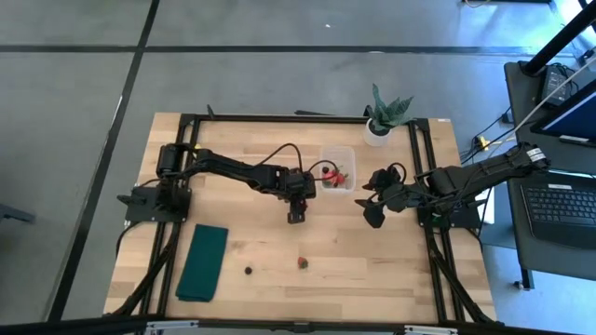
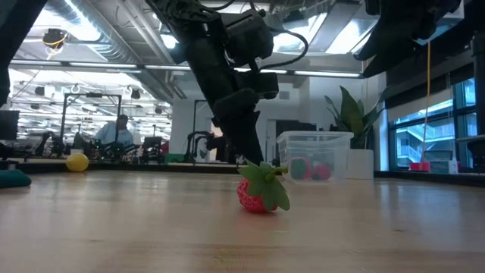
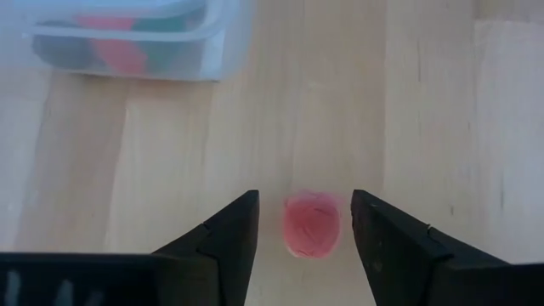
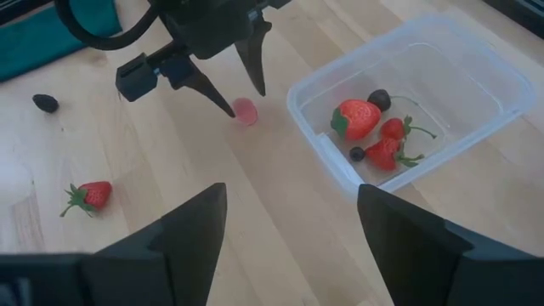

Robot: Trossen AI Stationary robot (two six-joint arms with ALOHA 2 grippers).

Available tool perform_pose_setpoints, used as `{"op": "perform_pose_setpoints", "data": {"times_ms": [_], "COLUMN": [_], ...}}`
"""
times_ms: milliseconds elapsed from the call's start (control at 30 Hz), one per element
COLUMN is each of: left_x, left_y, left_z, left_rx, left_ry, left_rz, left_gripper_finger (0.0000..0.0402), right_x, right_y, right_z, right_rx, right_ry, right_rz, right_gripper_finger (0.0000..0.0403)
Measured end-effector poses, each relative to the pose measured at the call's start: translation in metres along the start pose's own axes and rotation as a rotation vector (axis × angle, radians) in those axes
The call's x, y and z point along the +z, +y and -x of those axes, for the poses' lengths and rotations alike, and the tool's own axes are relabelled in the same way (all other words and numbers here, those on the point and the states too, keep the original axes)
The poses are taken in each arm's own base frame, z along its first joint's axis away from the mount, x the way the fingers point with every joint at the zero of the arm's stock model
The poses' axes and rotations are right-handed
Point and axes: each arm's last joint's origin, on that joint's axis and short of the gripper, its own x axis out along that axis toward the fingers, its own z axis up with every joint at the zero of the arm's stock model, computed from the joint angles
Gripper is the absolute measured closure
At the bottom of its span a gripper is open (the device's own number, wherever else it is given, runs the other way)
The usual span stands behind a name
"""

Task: Pick and placing Produce into tupperware
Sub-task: Put the pink peach into the transparent container

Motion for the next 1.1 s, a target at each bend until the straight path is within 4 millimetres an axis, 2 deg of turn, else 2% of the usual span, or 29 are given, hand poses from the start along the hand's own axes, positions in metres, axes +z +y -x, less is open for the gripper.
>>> {"op": "perform_pose_setpoints", "data": {"times_ms": [333, 633, 733, 967, 1100], "left_x": [0.0002, 0.0002, 0.0002, -0.0002, -0.0009], "left_y": [-0.0015, -0.0016, -0.0013, -0.0066, -0.0016], "left_z": [0.0001, 0.0001, 0.0001, 0.0004, 0.0001], "left_rx": [-0.017, -0.028, -0.015, -0.003, 0.012], "left_ry": [-0.002, -0.002, -0.002, -0.001, 0.008], "left_rz": [0.006, 0.016, 0.012, -0.027, 0.031], "left_gripper_finger": [0.0215, 0.0133, 0.0118, 0.0116, 0.0118], "right_x": [0.0, 0.0, -0.0001, -0.0001, -0.0001], "right_y": [0.0, 0.0, -0.0001, -0.0001, -0.0001], "right_z": [0.0, 0.0, 0.0, 0.0, 0.0], "right_rx": [0.0, 0.0, -0.001, -0.001, -0.001], "right_ry": [0.0, 0.001, 0.001, 0.001, 0.001], "right_rz": [0.0, 0.003, 0.004, 0.011, 0.025], "right_gripper_finger": [0.0136, 0.0136, 0.0136, 0.0136, 0.0136]}}
